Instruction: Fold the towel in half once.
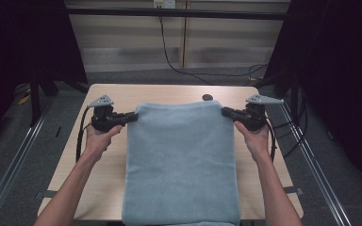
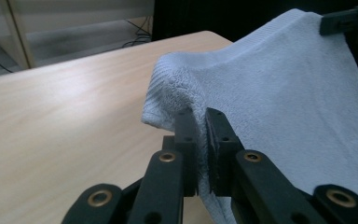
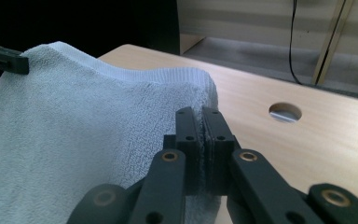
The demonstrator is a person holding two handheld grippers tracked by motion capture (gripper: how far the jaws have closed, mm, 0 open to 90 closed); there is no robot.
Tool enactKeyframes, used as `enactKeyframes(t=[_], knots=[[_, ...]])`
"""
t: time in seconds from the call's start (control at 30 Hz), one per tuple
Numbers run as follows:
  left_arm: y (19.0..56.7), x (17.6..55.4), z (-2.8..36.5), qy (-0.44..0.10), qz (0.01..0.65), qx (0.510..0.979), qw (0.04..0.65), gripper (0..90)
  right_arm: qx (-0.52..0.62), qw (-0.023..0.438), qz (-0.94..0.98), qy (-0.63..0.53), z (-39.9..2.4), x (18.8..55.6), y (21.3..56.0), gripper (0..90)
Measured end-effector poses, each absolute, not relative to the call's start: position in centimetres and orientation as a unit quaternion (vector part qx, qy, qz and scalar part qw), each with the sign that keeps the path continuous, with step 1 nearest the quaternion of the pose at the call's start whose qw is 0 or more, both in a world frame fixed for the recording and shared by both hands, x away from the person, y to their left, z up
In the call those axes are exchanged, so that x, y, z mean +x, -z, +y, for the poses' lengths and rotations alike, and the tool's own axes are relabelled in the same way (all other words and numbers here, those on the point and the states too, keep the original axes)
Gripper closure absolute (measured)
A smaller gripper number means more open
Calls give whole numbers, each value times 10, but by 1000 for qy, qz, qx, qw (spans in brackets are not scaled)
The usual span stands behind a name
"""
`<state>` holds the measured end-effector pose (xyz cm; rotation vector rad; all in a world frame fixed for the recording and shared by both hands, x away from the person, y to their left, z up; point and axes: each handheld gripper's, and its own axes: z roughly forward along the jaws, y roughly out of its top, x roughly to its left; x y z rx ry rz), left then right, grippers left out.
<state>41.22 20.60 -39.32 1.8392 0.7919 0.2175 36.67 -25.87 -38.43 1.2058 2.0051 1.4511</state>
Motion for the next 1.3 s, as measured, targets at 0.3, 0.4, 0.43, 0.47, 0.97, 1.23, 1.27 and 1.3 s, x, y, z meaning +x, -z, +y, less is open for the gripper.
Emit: enactKeyframes(t=[0.3,0.4,0.43,0.47,0.97,1.23,1.27,1.3], knots=[[336,434,206,-124,329,747,564,850,423,223,704,-526,-254,395,336,870],[319,438,207,-127,327,737,577,850,419,235,697,-532,-254,402,315,870],[314,438,207,-124,325,735,582,850,418,240,695,-533,-254,404,309,870],[310,437,207,-127,319,734,587,850,418,244,692,-535,-255,405,302,870],[370,382,213,-90,292,763,569,849,397,201,719,-534,-255,350,354,871],[384,326,230,-66,273,764,581,849,371,183,732,-542,-260,282,367,871],[388,320,231,-62,274,766,578,849,368,180,735,-540,-260,275,370,871],[393,313,232,-58,276,768,574,849,368,175,739,-537,-260,267,374,871]])
